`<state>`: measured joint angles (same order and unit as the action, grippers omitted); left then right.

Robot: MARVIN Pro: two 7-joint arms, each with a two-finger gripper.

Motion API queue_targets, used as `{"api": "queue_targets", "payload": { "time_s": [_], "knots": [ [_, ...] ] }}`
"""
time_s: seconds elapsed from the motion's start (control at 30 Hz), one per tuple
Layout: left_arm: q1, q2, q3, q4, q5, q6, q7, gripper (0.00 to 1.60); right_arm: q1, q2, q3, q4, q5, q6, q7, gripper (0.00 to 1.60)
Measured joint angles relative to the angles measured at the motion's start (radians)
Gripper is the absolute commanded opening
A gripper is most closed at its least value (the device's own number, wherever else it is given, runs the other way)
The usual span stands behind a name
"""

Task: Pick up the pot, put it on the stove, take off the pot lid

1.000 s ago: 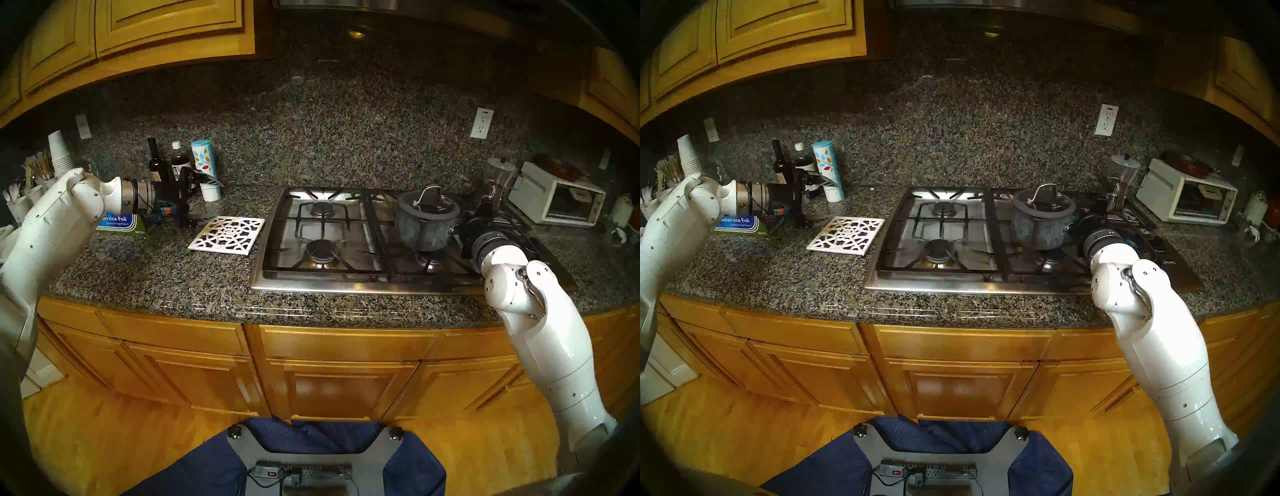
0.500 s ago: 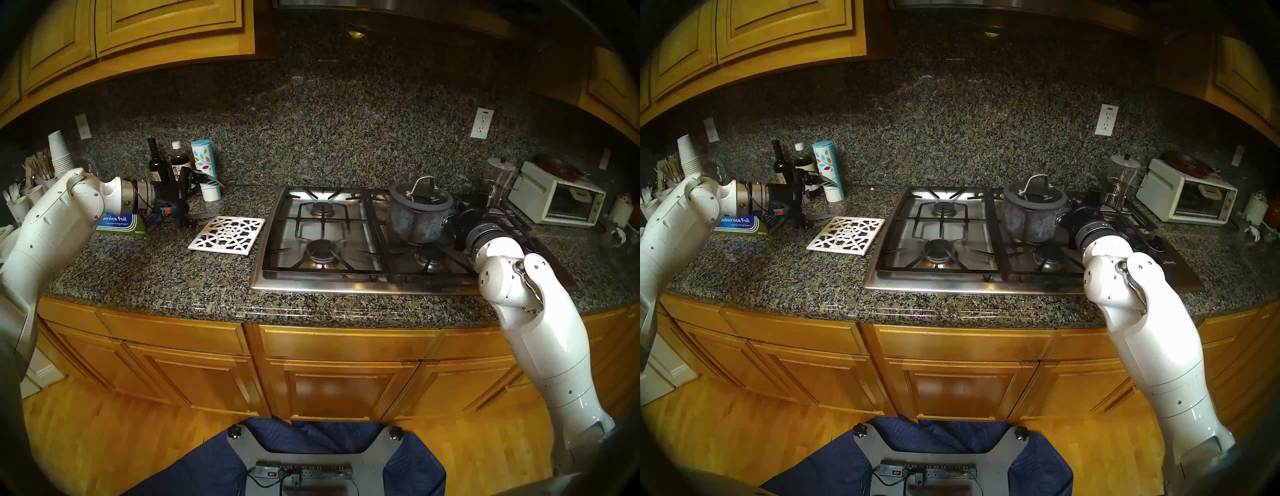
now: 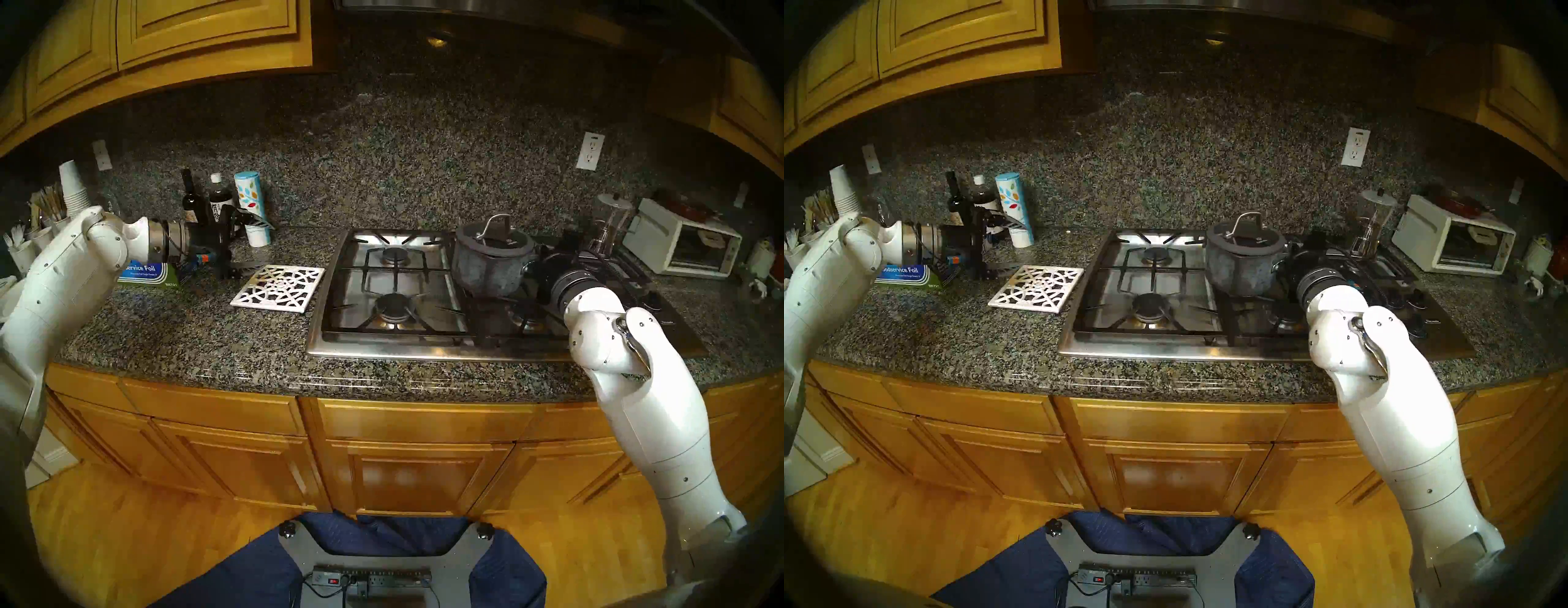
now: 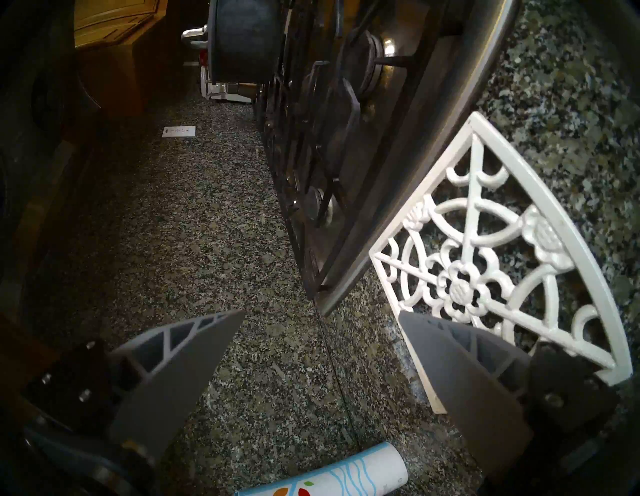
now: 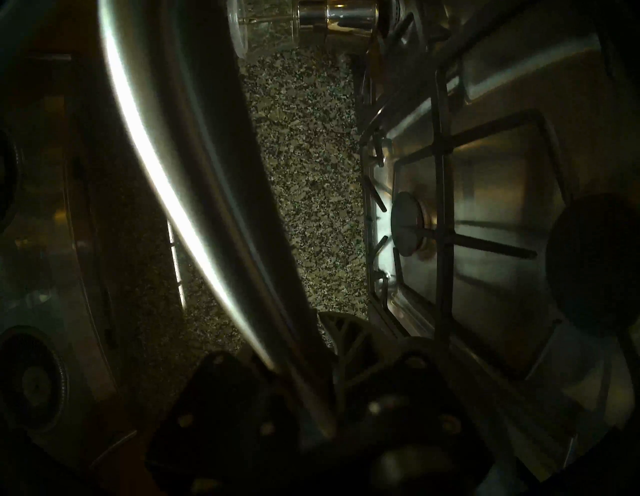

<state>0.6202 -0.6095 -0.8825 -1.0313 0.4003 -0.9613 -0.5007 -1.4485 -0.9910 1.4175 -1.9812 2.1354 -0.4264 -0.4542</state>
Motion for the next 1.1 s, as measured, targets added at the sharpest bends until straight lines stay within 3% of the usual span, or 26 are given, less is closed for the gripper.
{"api": "queue_targets", "payload": {
  "time_s": [1.1],
  "knots": [
    [0.001,0.000,0.000,0.000,0.000,0.000,-0.001,1.60,0.101,-0.131,-0.110,0.061,-0.048,0.064,-0.028,0.00]
  ]
}}
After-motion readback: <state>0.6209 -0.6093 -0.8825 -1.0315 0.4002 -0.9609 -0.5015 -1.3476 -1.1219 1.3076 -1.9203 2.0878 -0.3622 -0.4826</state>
